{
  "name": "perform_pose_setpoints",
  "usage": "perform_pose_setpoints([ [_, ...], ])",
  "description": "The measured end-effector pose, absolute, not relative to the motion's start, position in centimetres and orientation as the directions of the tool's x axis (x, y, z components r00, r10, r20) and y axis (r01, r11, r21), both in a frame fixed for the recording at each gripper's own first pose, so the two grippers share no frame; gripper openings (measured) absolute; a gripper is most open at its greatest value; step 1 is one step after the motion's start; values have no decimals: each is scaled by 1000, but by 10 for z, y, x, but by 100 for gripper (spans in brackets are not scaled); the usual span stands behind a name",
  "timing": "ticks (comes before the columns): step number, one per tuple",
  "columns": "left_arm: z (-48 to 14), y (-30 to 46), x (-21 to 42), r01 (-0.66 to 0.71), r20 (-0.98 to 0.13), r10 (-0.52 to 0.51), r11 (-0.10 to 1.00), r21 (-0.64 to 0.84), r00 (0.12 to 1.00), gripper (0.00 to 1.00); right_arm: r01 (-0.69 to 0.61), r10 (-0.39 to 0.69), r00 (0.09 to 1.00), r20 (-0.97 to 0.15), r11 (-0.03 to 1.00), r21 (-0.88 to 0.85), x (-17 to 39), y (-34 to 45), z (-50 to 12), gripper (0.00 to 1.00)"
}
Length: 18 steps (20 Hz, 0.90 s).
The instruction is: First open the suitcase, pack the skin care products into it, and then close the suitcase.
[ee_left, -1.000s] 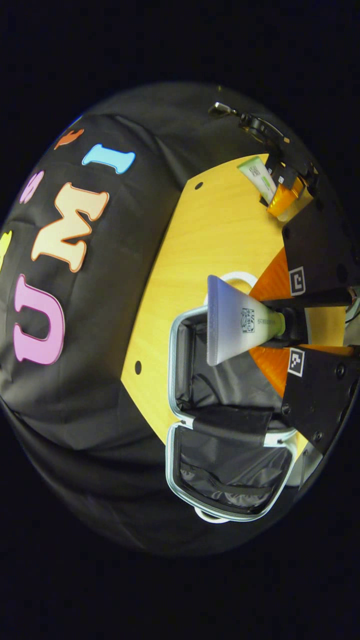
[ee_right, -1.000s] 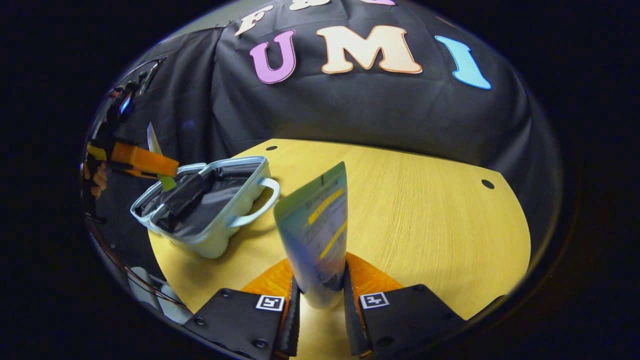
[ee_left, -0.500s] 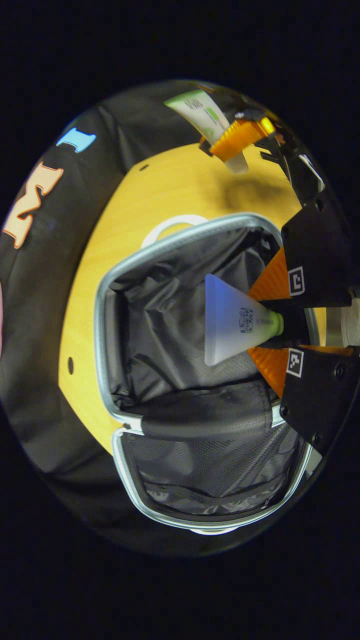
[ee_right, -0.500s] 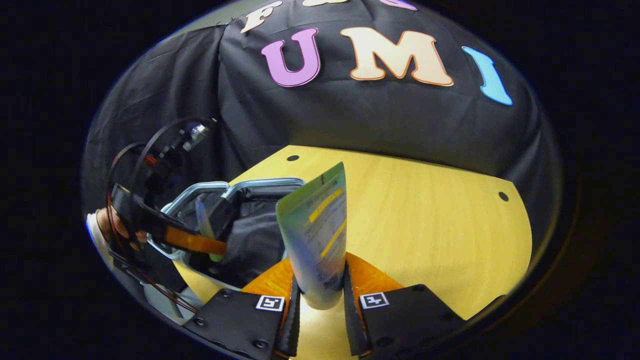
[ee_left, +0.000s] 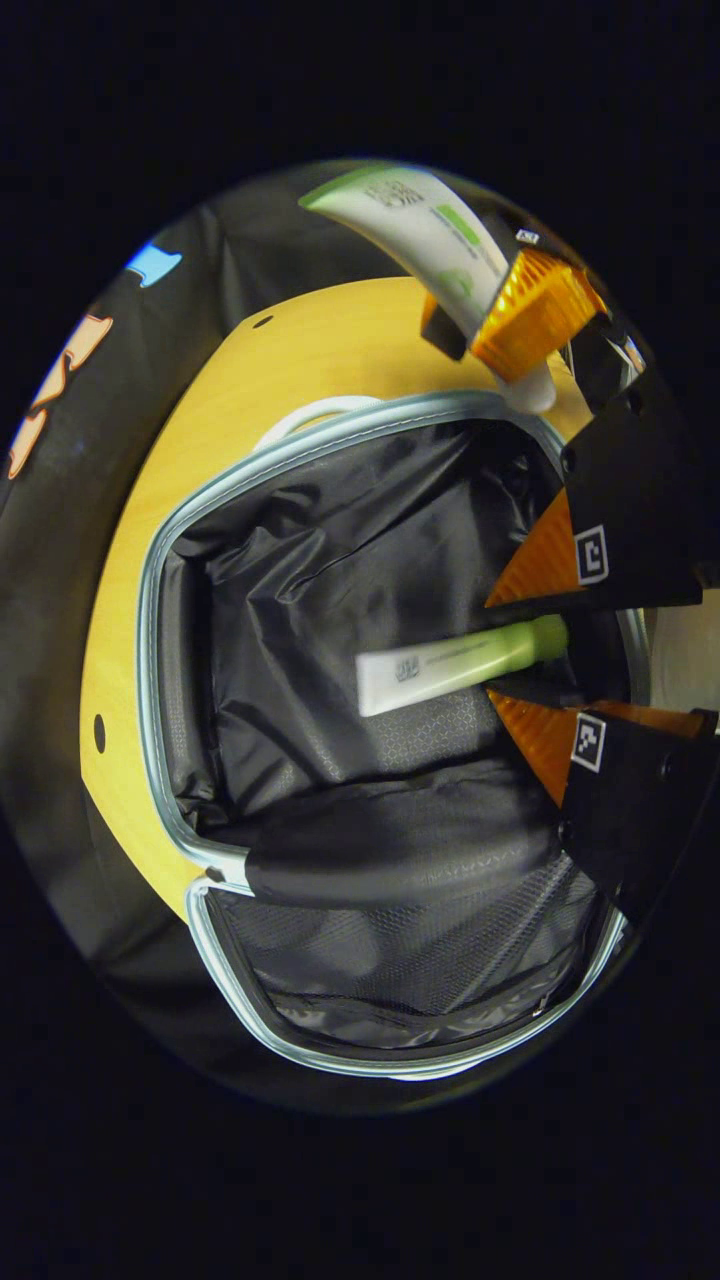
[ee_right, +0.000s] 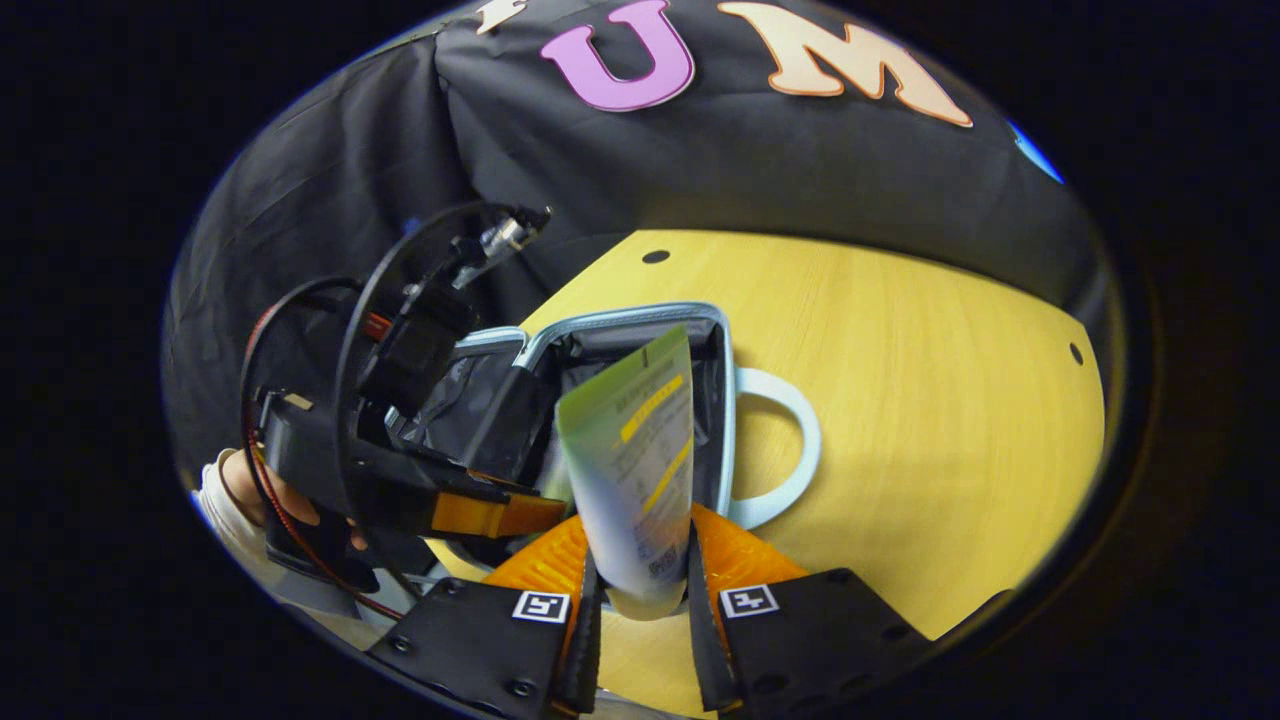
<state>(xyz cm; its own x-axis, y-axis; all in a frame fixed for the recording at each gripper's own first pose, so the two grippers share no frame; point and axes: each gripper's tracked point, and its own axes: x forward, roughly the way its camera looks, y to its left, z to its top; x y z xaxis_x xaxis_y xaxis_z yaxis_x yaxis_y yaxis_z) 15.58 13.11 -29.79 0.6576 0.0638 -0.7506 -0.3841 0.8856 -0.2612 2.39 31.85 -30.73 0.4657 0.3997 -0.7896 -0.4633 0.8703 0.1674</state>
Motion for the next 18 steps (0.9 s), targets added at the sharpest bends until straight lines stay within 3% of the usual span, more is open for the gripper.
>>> perform_pose_setpoints([
  [1,-292,130,153,-391,-742,60,877,-281,668,32,-457,399,450,-799,871,178,23,323,-312,36],
  [2,-284,129,150,-386,-727,51,871,-303,685,43,-453,397,438,-806,872,184,25,327,-317,44],
  [4,-265,134,141,-382,-688,64,867,-321,723,58,-449,392,414,-822,873,190,27,333,-330,40],
  [5,-257,139,135,-387,-672,79,864,-323,737,79,-445,387,403,-829,875,192,25,335,-335,40],
  [7,-245,153,122,-413,-655,110,849,-329,748,98,-435,372,385,-845,880,190,26,339,-348,40],
  [10,-223,165,102,-414,-623,90,819,-397,777,97,-424,337,359,-870,890,169,24,339,-365,40],
  [11,-218,174,95,-421,-613,100,812,-405,783,97,-421,324,356,-877,893,160,23,340,-369,37],
  [12,-213,184,87,-432,-604,119,806,-404,788,98,-419,311,354,-882,896,147,22,338,-373,43],
  [14,-208,209,75,-455,-585,153,790,-412,796,98,-411,304,363,-881,901,142,24,340,-374,41],
  [16,-198,222,57,-451,-559,151,771,-450,815,97,-400,314,386,-868,904,150,28,343,-369,54],
  [17,-193,231,48,-453,-545,154,757,-471,824,96,-390,323,402,-857,907,158,32,344,-365,48],
  [18,-191,242,37,-460,-532,166,743,-486,830,96,-385,337,423,-841,907,170,36,347,-357,53],
])
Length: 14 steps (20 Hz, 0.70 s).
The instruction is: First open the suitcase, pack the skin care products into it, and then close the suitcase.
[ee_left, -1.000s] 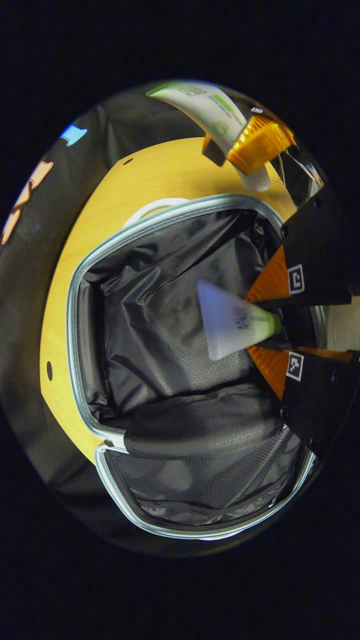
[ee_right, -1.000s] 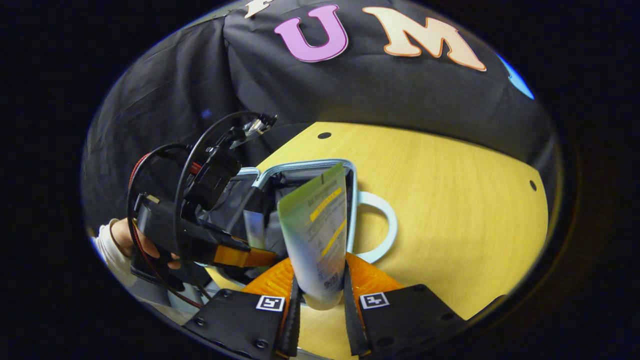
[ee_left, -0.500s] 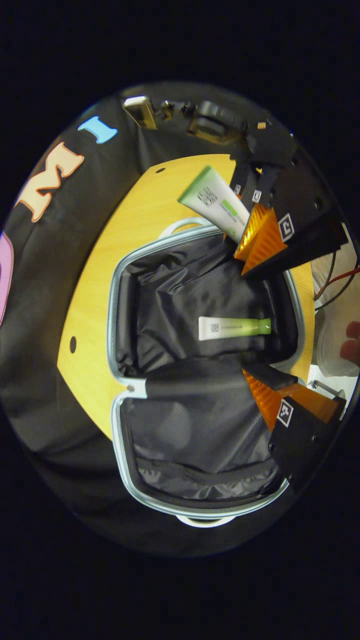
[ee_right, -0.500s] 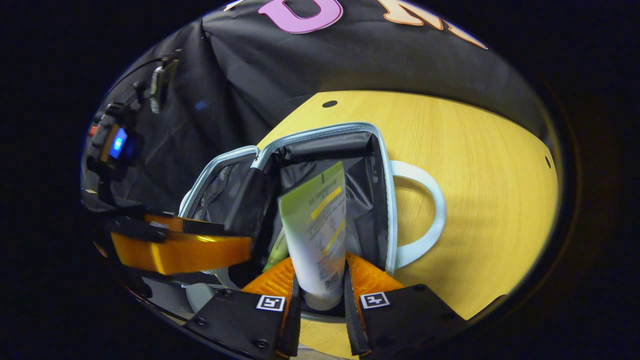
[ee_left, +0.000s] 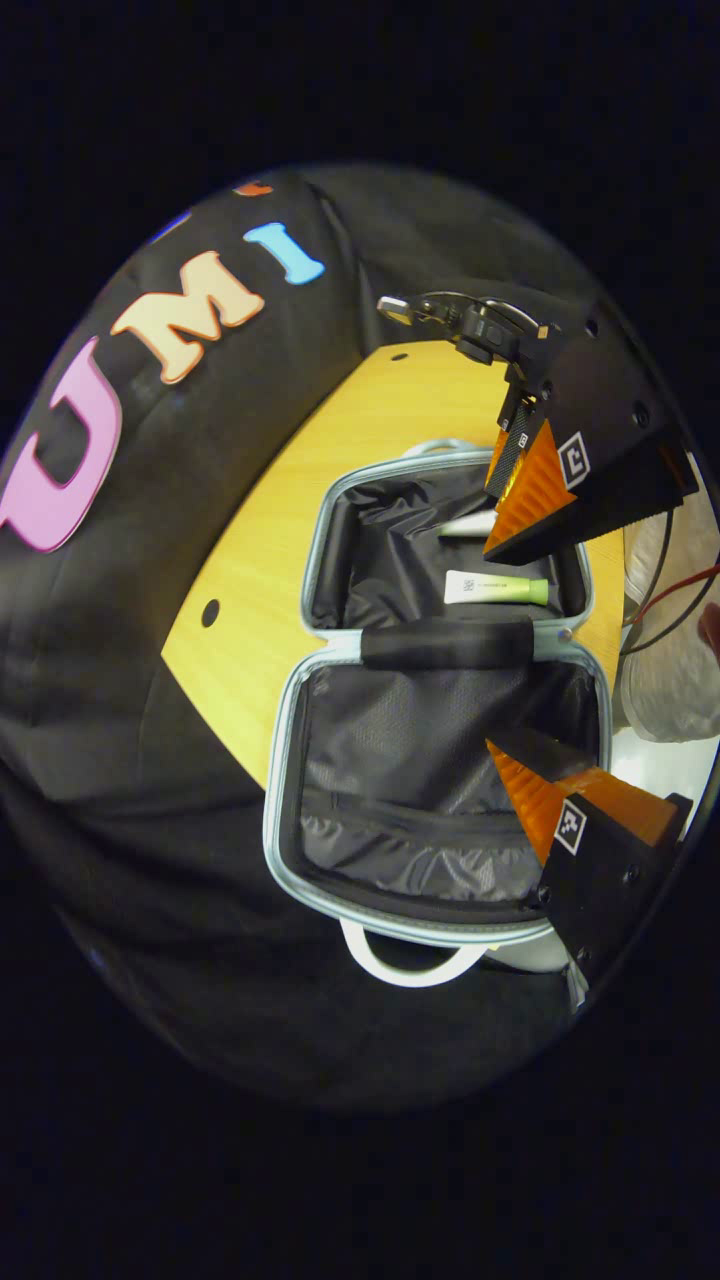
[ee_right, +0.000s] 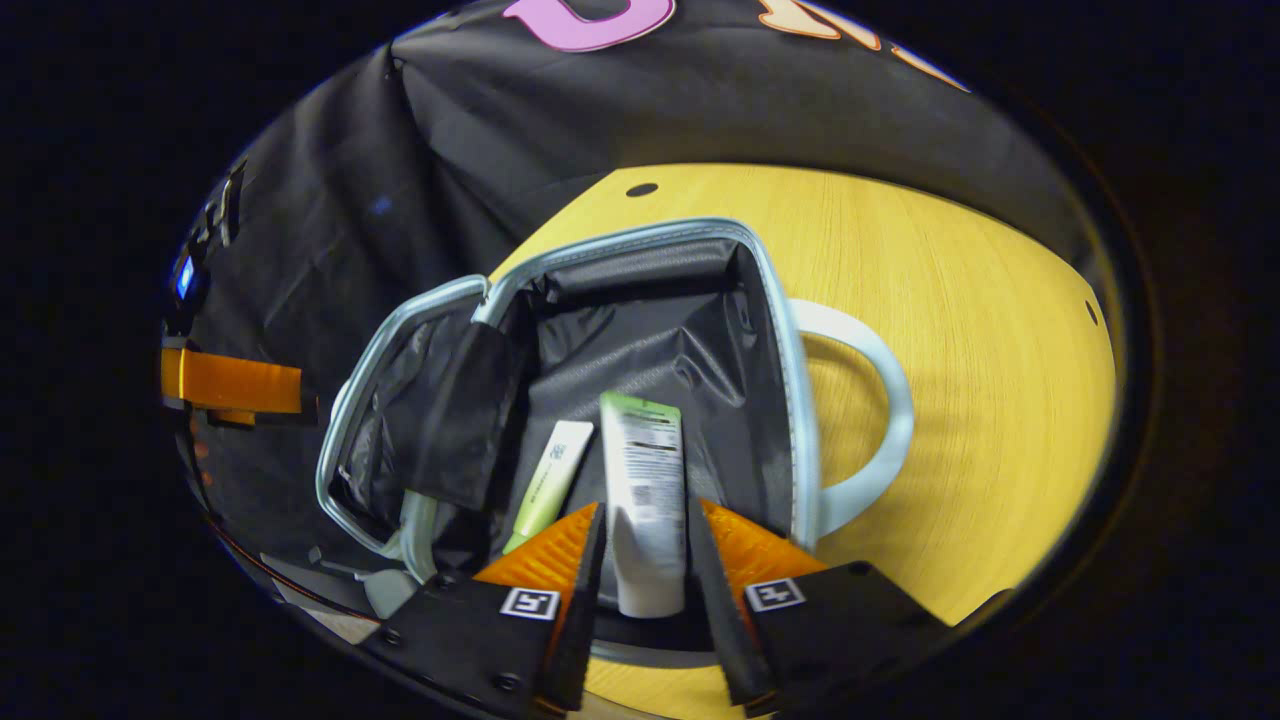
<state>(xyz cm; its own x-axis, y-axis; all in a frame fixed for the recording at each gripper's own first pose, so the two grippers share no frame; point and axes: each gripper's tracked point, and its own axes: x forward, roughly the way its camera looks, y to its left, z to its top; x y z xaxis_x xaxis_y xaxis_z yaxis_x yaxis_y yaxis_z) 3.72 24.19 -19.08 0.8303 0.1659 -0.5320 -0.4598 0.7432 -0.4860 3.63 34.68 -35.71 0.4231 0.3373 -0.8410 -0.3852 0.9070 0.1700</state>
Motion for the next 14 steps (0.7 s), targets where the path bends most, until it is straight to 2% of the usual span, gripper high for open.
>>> perform_pose_setpoints([
  [3,-192,284,4,-517,-506,253,700,-494,825,95,-370,370,510,-776,909,190,52,356,-332,100],
  [5,-195,310,-18,-564,-506,306,657,-500,806,96,-350,377,567,-733,915,200,62,352,-312,92],
  [6,-199,324,-29,-587,-510,330,632,-505,794,95,-338,379,594,-710,918,208,66,347,-298,98],
  [10,-216,377,-70,-655,-520,410,573,-492,749,95,-281,333,710,-621,942,184,84,308,-251,98],
  [12,-235,404,-79,-684,-529,445,570,-455,723,95,-232,285,743,-605,958,166,90,281,-242,98],
  [14,-256,425,-80,-684,-536,437,565,-461,722,95,-182,242,762,-601,970,160,91,260,-233,98],
])
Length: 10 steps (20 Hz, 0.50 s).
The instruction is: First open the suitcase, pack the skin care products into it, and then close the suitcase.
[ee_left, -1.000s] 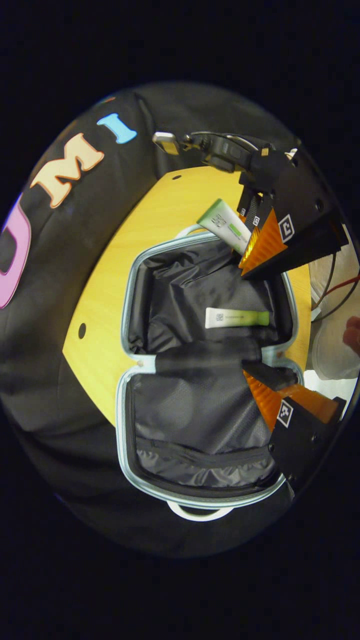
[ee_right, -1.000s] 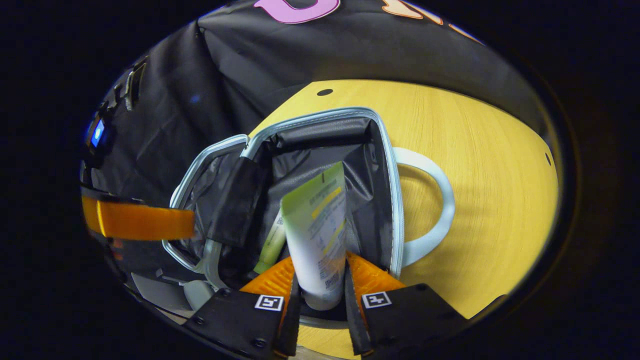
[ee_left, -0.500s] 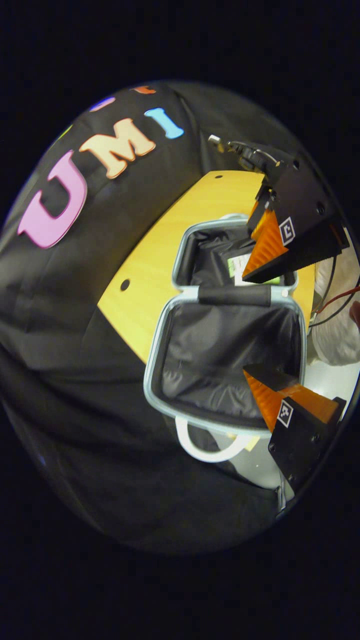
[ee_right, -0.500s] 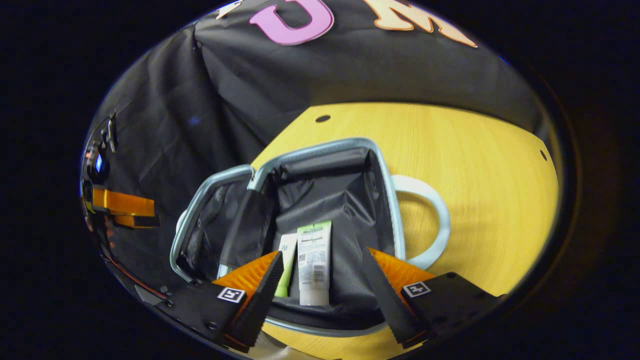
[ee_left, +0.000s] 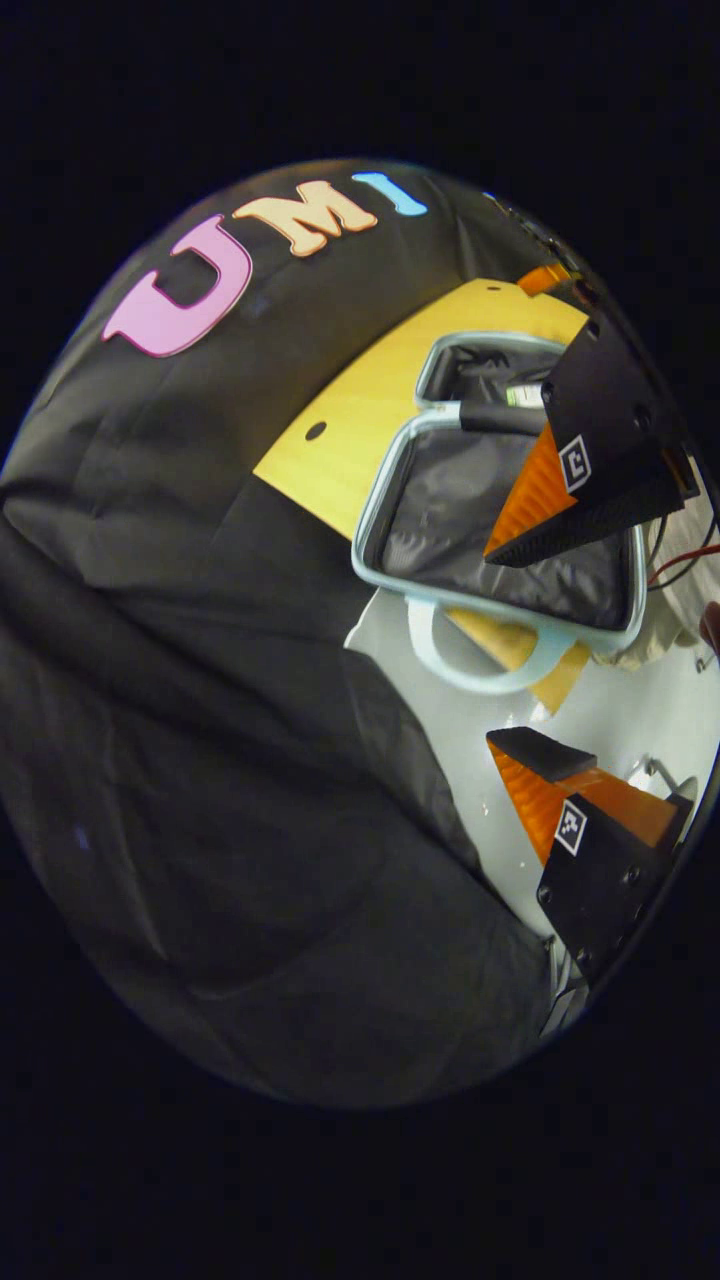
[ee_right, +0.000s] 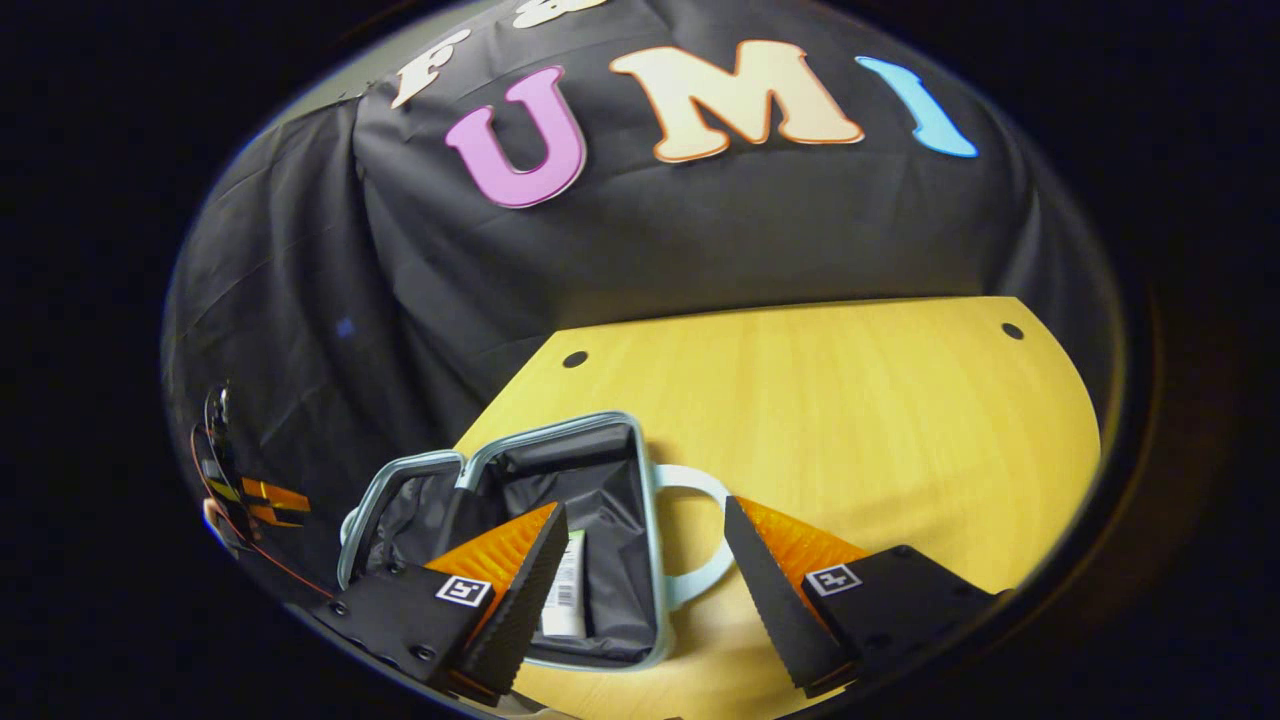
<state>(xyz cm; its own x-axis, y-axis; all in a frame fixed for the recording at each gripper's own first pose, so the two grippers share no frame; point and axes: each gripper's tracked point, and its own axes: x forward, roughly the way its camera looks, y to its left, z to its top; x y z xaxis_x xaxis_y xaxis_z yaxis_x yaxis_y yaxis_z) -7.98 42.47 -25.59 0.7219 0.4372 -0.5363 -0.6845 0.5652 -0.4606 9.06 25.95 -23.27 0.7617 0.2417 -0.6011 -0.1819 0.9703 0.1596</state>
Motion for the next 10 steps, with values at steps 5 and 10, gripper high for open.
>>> perform_pose_setpoints([
  [5,-296,439,-44,-585,-498,314,528,-616,808,84,-107,144,810,-568,989,98,92,215,-203,98],
  [10,-319,446,-26,-507,-462,219,469,-723,860,74,-39,74,841,-536,996,76,86,182,-180,98],
])
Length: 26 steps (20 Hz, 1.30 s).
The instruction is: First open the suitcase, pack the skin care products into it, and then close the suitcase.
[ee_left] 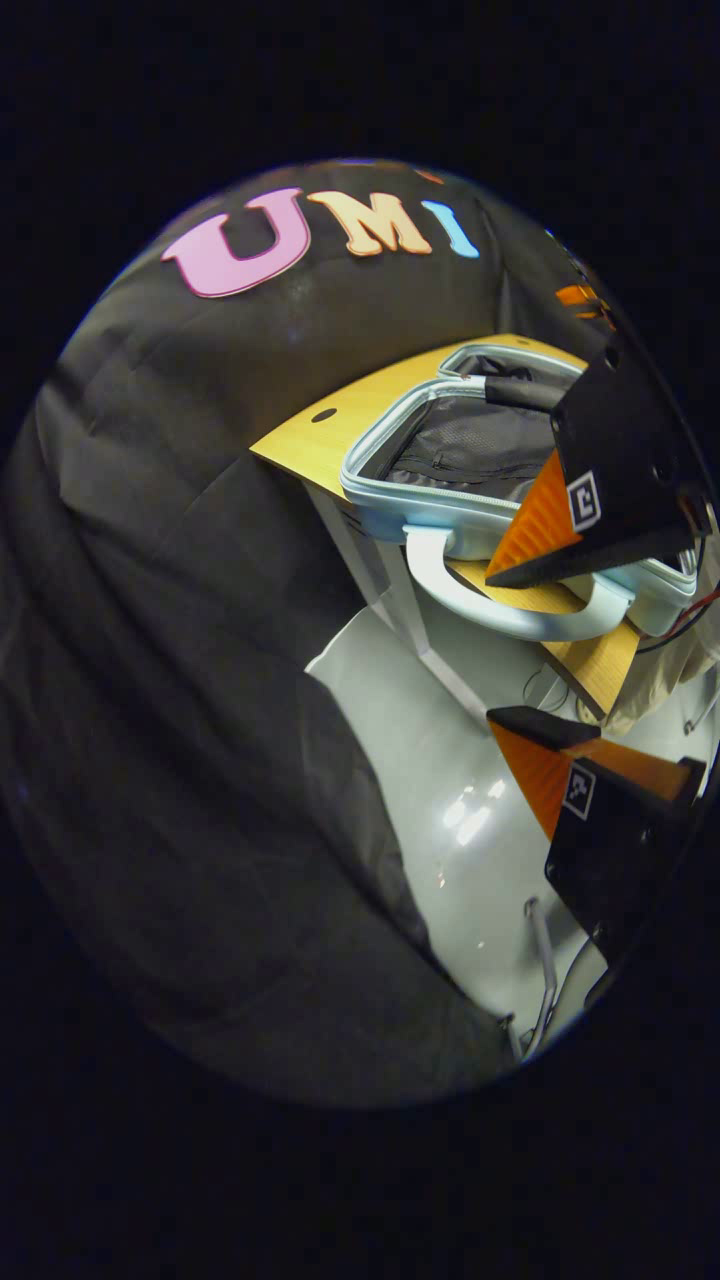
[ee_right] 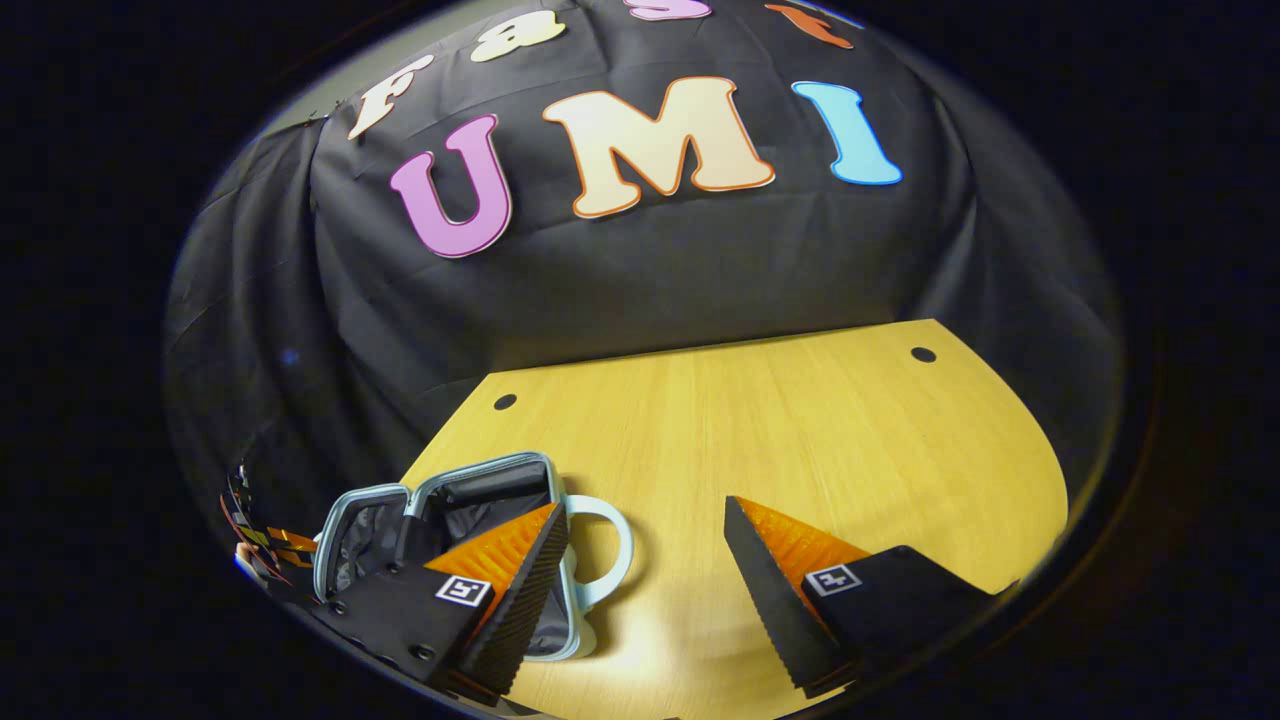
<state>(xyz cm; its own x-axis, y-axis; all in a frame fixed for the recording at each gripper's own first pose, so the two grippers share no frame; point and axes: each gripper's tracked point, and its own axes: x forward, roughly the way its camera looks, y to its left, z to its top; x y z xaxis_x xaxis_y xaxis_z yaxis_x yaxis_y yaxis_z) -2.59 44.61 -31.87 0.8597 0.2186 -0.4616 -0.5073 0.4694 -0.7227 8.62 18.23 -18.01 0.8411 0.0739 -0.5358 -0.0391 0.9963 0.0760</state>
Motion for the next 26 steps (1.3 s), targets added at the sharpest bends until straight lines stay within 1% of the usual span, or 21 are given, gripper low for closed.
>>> perform_pose_setpoints([
  [2,-324,442,-20,-472,-441,180,450,-758,879,44,-10,52,844,-534,997,82,84,170,-176,98],
  [3,-325,445,-20,-470,-438,180,441,-764,881,17,2,46,847,-530,996,90,84,167,-174,98],
  [4,-331,446,-14,-470,-435,184,437,-767,881,10,10,41,852,-522,995,95,86,164,-171,98],
  [6,-322,445,-21,-458,-422,181,426,-780,888,8,19,35,854,-519,995,99,86,159,-171,98],
  [7,-319,444,-21,-444,-411,173,419,-792,895,5,16,41,853,-520,994,104,86,158,-171,98],
  [11,-302,437,-21,-399,-367,159,387,-831,917,4,8,56,853,-519,993,122,88,156,-173,98],
  [13,-293,431,-24,-408,-373,166,391,-825,913,4,4,63,853,-519,992,128,89,155,-174,98],
  [15,-274,424,-31,-415,-371,186,420,-807,910,4,-3,77,852,-518,990,142,92,155,-176,98],
  [20,-185,395,-42,-333,-252,225,483,-810,941,3,-31,110,851,-513,987,160,99,150,-180,98],
  [26,-115,336,-34,-371,-261,270,552,-747,927,4,-42,161,863,-478,967,251,99,141,-177,98],
])
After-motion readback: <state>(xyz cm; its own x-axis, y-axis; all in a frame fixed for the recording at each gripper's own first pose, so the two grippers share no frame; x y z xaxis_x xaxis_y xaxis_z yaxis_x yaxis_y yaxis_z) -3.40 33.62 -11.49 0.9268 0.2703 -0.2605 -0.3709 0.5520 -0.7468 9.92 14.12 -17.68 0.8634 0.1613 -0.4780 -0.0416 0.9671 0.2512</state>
